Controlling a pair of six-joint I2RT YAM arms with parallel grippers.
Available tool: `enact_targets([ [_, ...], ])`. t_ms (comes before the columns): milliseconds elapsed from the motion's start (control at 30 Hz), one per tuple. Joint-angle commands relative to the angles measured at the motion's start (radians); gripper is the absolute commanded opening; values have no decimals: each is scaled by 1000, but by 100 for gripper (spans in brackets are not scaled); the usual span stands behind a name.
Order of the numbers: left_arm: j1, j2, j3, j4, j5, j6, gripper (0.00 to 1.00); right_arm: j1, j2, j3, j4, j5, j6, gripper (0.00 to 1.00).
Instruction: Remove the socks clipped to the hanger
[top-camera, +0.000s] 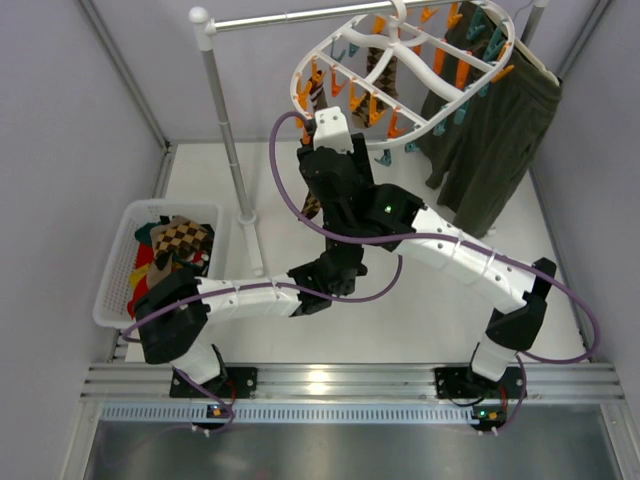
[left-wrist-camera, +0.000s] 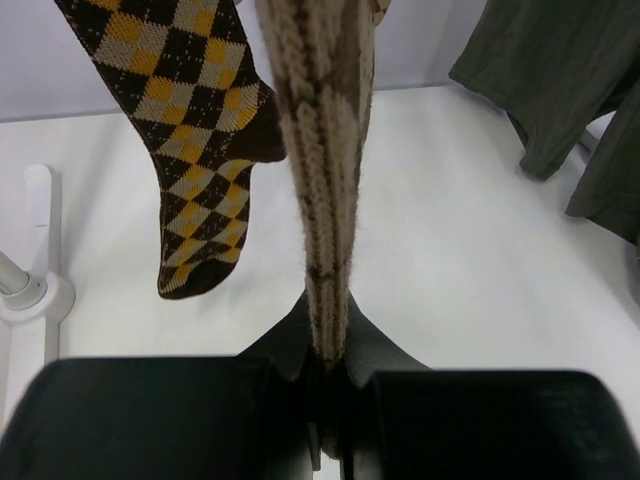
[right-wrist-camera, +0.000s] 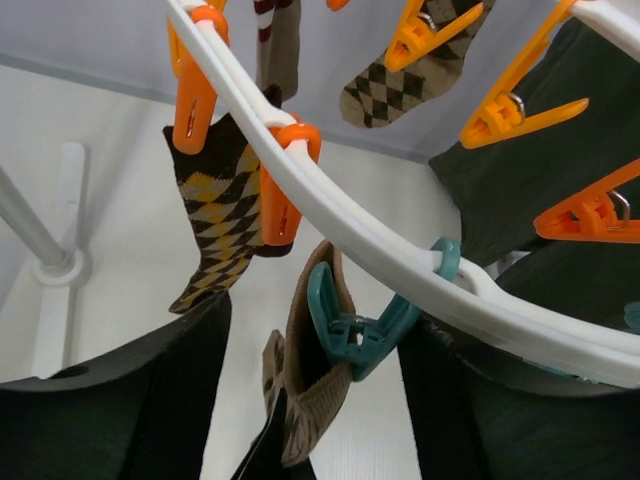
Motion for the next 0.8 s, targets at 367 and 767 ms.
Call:
enact_targets([
  [367,-7,-57,-11,64,23,-27,0,-9,-42,-57,299,161,-118,52],
  [767,-7,-45,-22,62,24,-48,0,-12,-39,-60,359,172,-207,21],
])
